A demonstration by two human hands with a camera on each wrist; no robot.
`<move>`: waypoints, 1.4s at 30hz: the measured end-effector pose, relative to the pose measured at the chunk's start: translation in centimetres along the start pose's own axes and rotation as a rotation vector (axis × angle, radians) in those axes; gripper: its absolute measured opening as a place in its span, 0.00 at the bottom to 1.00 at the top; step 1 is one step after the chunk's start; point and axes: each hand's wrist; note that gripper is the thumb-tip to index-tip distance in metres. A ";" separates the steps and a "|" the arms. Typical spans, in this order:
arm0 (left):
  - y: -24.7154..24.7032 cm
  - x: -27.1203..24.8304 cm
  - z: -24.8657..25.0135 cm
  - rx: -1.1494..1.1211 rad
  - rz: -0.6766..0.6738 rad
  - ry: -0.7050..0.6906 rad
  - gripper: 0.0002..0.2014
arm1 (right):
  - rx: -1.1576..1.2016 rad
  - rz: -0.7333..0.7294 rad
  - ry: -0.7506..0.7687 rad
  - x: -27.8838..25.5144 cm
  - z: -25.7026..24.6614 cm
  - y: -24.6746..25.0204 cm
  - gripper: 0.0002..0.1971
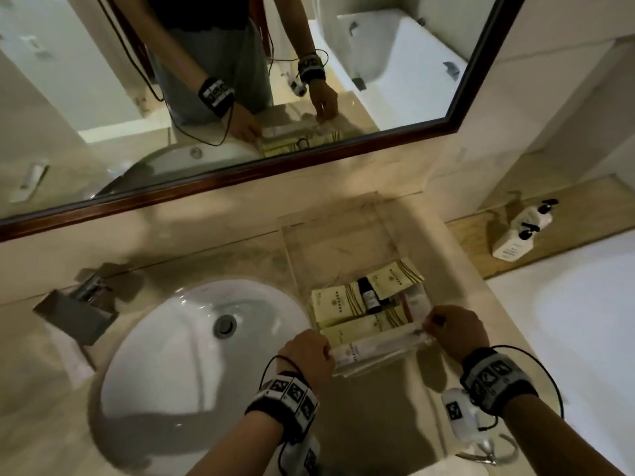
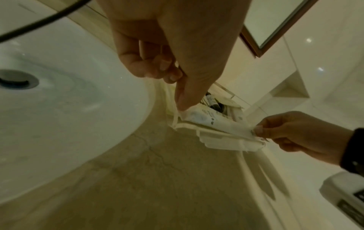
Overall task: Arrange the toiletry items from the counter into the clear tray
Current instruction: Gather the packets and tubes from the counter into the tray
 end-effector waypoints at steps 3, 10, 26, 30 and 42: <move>-0.1 0.4 0.4 0.077 -0.019 -0.066 0.14 | -0.076 0.004 0.032 0.1 -0.1 -0.4 0.06; -1.1 0.5 0.8 0.126 0.007 -0.086 0.12 | -0.123 0.046 0.000 -0.1 -0.8 -1.1 0.05; 2.6 -5.3 -8.4 -0.274 0.245 0.308 0.15 | 0.112 -0.093 0.268 -6.8 -13.8 -4.6 0.07; 3.9 -9.9 -15.9 -0.309 0.276 0.535 0.14 | 0.116 -0.289 0.521 -11.3 -22.1 -9.3 0.08; 9.1 -20.2 -37.8 -0.286 0.383 0.821 0.09 | 0.071 -0.500 0.710 -24.4 -42.2 -22.6 0.10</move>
Point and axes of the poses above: each hand's wrist, its own x-axis towards the middle knuckle, its own y-axis out of the back of the hand, z = x × y, and after that the axes turned 15 degrees about z, right-handed
